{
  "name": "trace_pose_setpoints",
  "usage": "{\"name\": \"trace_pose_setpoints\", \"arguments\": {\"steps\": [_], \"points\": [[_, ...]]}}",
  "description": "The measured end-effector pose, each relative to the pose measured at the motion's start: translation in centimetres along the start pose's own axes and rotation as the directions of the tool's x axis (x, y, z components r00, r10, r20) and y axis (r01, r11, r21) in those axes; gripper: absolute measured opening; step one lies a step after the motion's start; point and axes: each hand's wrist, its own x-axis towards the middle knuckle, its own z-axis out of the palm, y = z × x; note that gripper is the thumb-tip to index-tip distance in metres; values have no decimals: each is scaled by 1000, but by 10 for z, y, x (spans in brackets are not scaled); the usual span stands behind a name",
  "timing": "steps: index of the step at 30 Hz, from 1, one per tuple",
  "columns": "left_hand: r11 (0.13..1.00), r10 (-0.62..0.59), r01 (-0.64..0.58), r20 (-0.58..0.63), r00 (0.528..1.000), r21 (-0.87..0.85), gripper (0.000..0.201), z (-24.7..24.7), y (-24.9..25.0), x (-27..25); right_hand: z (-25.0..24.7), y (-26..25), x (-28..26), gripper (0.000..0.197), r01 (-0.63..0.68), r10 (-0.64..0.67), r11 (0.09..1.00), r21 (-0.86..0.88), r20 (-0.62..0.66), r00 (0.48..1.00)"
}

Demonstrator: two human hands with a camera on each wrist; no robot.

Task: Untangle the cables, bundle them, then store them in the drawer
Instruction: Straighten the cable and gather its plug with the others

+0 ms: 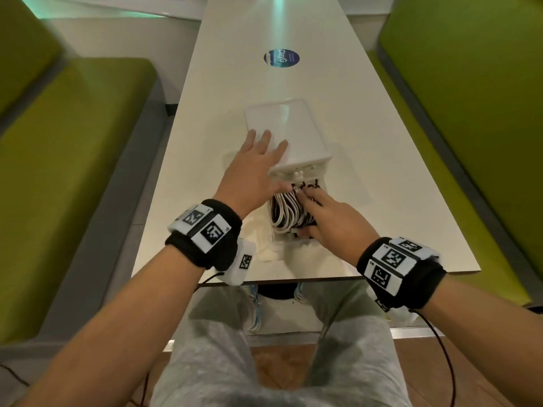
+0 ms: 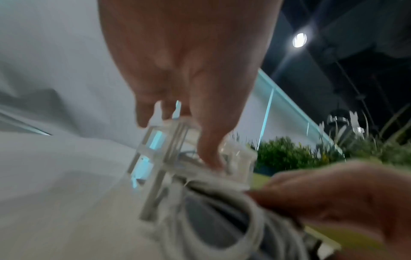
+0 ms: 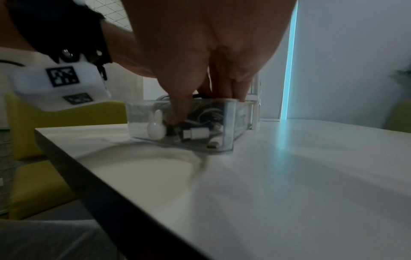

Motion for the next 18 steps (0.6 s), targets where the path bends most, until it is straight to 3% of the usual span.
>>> {"name": "trace_pose_setpoints", "arguments": {"steps": [4, 9, 15, 18], "points": [[996, 57, -55, -31, 998, 71, 62, 3, -5, 6, 2, -3, 1, 67, -13, 13, 1000, 6, -40, 999], [994, 68, -68, -2, 998, 83, 60, -2, -8, 7, 3, 5, 5, 54, 60, -63, 997, -44, -78, 995], [997, 67, -68, 34, 997, 22, 60, -7, -13, 9, 2, 18, 9, 66, 90, -92, 996, -26, -65, 994], [997, 70, -71, 40, 997, 28, 60, -9, -14, 10, 6, 22, 8, 60, 152, -173, 977, -151, -139, 975]]}}
